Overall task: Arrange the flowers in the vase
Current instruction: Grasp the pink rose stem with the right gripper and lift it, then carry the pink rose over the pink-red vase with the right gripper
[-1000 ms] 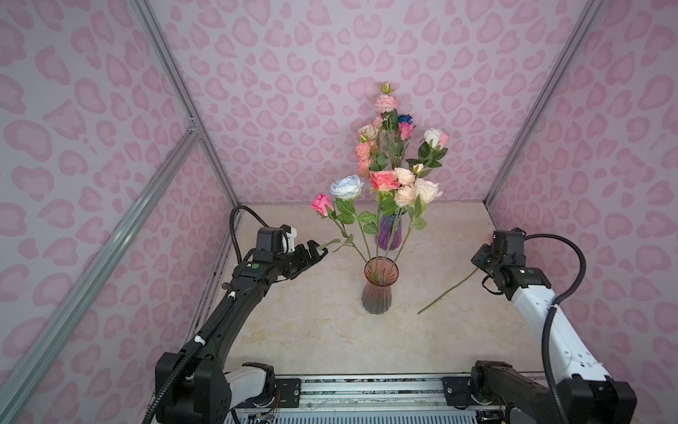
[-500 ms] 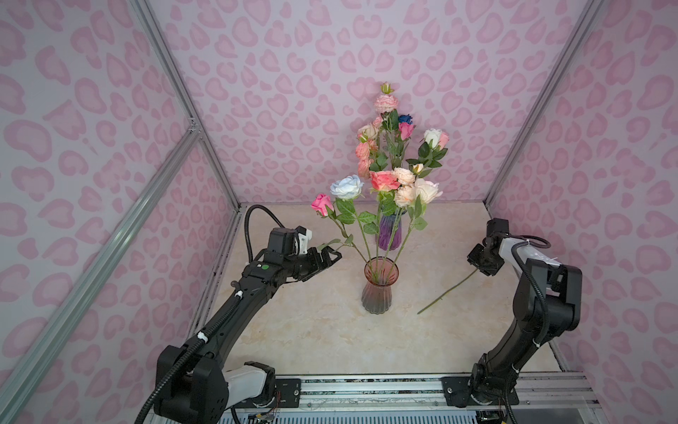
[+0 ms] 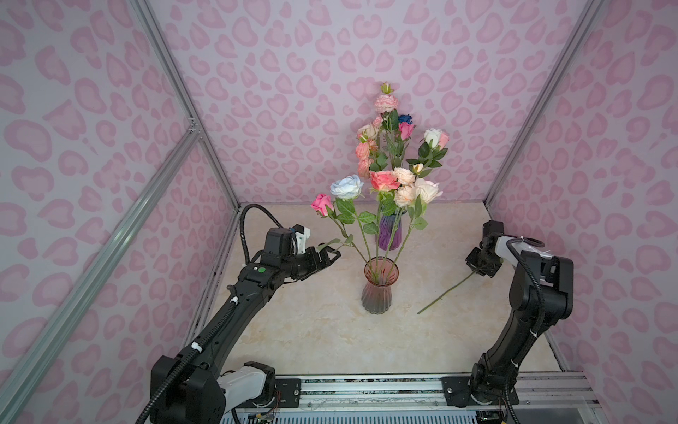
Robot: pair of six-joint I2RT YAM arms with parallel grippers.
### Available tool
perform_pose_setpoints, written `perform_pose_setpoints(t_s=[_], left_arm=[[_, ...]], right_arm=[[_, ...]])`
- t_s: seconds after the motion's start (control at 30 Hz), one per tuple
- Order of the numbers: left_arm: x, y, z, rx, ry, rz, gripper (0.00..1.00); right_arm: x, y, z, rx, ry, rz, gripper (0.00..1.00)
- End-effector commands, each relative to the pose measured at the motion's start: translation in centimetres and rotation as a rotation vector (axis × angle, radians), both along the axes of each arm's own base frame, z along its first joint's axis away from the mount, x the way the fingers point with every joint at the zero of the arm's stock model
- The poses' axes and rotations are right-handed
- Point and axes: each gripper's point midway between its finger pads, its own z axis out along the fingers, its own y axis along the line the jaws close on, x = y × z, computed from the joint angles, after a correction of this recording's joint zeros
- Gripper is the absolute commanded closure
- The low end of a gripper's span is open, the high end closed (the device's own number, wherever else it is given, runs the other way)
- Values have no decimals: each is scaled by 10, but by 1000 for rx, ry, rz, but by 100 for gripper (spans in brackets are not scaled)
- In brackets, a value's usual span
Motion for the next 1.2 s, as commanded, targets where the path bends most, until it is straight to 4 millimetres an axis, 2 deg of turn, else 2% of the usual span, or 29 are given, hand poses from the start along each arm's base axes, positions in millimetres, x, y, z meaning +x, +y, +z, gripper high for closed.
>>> perform_pose_setpoints(t_s=[0.0, 0.07, 0.13, 0.33, 0.43, 0.57, 0.7, 0.77, 0.97, 1.07, 1.17], left_arm=[[4, 2, 3, 10, -19, 4, 1], [5, 3, 3, 14, -19, 7, 1], [5, 4, 2, 19, -21, 11, 1], [10, 12, 4, 21, -26, 35, 1], [12, 17, 3, 26, -27, 50, 1], [15, 23, 3, 37, -30, 71, 0], [20, 37, 9, 48, -51, 116, 0], [22, 48, 14, 61, -72, 152, 0], [28, 103, 38, 125, -173, 349, 3], [26, 117, 44, 135, -194, 403, 4], [26, 113, 41, 112, -181, 390, 4]], right_arm=[[-8, 15, -12, 59, 23, 20, 91], [-7, 21, -6, 78, -5, 31, 93], [-3, 27, 7, 70, -44, 50, 94], [12, 61, 69, 42, -196, 145, 97], [17, 82, 116, 25, -314, 197, 97], [17, 120, 198, -19, -539, 314, 97], [0, 150, 277, -85, -746, 380, 98], [-12, 159, 308, -107, -830, 399, 98], [-53, 177, 398, -166, -1074, 437, 100], [-71, 185, 431, -190, -1166, 454, 100], [-83, 195, 453, -185, -1240, 466, 100]])
